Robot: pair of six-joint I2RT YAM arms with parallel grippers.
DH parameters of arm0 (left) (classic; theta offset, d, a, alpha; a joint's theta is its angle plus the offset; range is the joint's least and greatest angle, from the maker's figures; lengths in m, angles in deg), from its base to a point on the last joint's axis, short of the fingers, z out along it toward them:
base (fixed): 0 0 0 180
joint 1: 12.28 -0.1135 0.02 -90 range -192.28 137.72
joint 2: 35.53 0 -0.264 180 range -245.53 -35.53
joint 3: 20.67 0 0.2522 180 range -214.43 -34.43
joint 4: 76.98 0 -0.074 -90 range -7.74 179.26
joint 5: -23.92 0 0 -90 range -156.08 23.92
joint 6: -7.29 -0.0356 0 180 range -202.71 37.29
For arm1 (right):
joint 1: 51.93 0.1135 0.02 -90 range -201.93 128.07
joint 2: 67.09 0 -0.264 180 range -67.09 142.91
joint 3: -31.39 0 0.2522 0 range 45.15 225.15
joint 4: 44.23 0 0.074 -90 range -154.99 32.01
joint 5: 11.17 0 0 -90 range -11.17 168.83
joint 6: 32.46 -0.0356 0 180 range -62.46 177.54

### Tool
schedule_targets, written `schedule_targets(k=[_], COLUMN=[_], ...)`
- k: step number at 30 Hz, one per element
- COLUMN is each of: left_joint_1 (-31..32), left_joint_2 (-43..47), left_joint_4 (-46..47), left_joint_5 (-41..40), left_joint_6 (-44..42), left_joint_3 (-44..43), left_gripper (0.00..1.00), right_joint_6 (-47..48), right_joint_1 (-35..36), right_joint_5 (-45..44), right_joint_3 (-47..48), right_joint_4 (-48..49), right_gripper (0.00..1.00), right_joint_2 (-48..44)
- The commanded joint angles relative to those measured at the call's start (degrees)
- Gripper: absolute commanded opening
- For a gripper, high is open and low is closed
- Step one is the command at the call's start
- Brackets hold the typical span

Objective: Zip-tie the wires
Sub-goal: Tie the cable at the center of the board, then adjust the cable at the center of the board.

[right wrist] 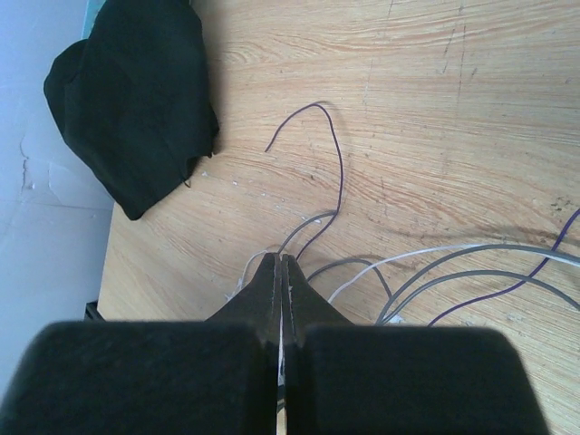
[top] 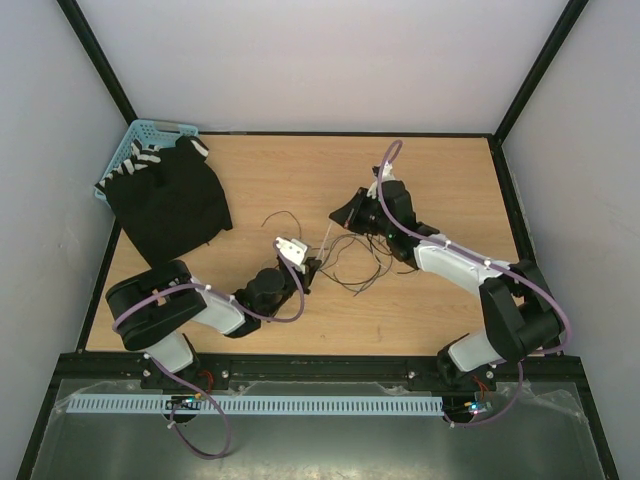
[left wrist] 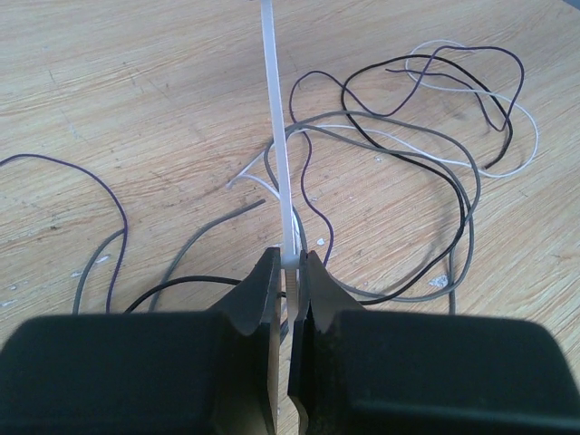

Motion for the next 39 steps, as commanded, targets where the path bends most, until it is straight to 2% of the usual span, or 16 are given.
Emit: schedule_targets(k=[1,5,8,11,12,13,15,21,24,26,31,39], left_joint_1=[0.89,0.92,0.9,0.97,0.94,0.9,0.55,-2.05,-3.91,-6.0,-10.21,-14.92], left_joint_2=[0.65,3.22,6.41,11.49,13.47,15.27,17.83,23.29,25.23,26.04,26.22,25.12], left_joint_4=[-0.6,-0.83,-2.18,-11.16,-17.23,-23.63,-31.25,-43.51,-47.76,-50.39,-58.48,-71.12], left_joint_5=[-0.72,-1.65,-2.55,-3.15,-3.35,-3.85,-4.37,-3.51,-3.22,-1.52,1.15,6.21], left_joint_6=[-0.15,-0.86,-0.89,-0.11,0.14,0.9,1.62,4.01,4.1,4.96,5.61,7.61], left_joint_3=[1.31,1.63,1.77,-0.49,-2.41,-4.52,-7.5,-12.64,-15.23,-17.17,-24.94,-36.79], left_gripper=[0.0,0.0,0.0,0.0,0.0,0.0,0.0,0.0,0.0,0.0,0.0,0.0], right_joint_6=[1.58,2.46,4.28,6.66,7.3,7.99,9.83,17.47,21.25,23.67,25.87,25.37], right_joint_1=[-1.2,-1.37,-1.48,-1.54,-1.65,-1.76,-1.82,-2.22,-2.36,-2.34,-2.38,-2.35], right_joint_5=[-2.47,-0.61,4.27,10.27,11.88,13.24,14.26,8.24,2.54,-0.5,-2.72,3.31], right_joint_3=[2.8,1.62,0.89,-0.12,-0.34,-0.63,-1.75,-6.36,-9.18,-11.21,-16.09,-23.71], right_joint_4=[2.18,3.95,6.57,9.48,9.88,10.28,10.9,10.42,8.83,8.26,7.69,14.81], right_gripper=[0.0,0.0,0.0,0.01,0.08,0.2,0.33,0.65,0.78,0.84,0.89,0.9], right_joint_2=[-2.91,-4.52,-5.37,-6.04,-6.34,-6.73,-8.2,-17.48,-23.24,-27.1,-33.24,-37.9])
